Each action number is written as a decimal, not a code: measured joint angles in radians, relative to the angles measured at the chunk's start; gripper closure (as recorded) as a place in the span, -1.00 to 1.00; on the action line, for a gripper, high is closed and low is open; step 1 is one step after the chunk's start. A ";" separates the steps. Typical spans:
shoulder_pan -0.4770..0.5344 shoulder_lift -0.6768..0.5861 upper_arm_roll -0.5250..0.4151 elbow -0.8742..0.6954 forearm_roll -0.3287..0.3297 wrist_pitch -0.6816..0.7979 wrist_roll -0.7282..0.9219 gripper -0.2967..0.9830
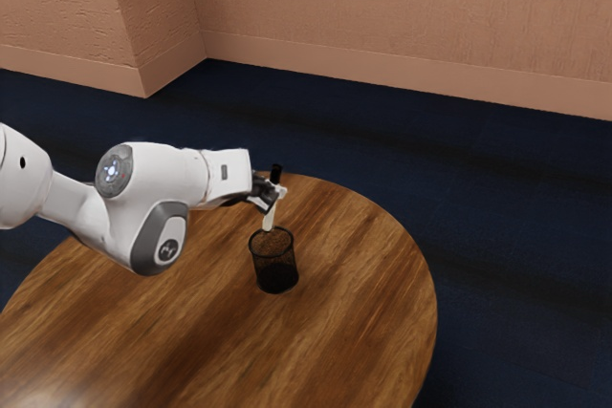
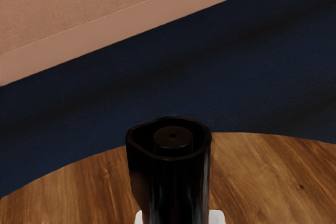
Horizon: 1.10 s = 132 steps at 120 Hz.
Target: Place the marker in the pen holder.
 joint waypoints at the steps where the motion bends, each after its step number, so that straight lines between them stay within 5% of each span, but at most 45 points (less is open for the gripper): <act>1: 0.001 0.000 0.000 -0.002 0.000 0.002 0.001 0.69; 49: 0.025 0.050 -0.038 -0.010 -0.014 0.052 0.034 0.69; 71: 0.028 0.062 -0.043 -0.010 -0.027 0.046 0.027 0.06; 88: 0.029 0.064 -0.042 -0.005 -0.033 -0.001 0.021 -0.23; 97: 0.016 0.062 -0.020 0.104 -0.041 -0.187 0.017 -0.32; 116: 0.033 0.175 0.029 0.687 0.034 -0.915 -0.036 -0.43; 132: 0.033 0.191 0.074 0.938 0.066 -1.378 -0.086 -0.48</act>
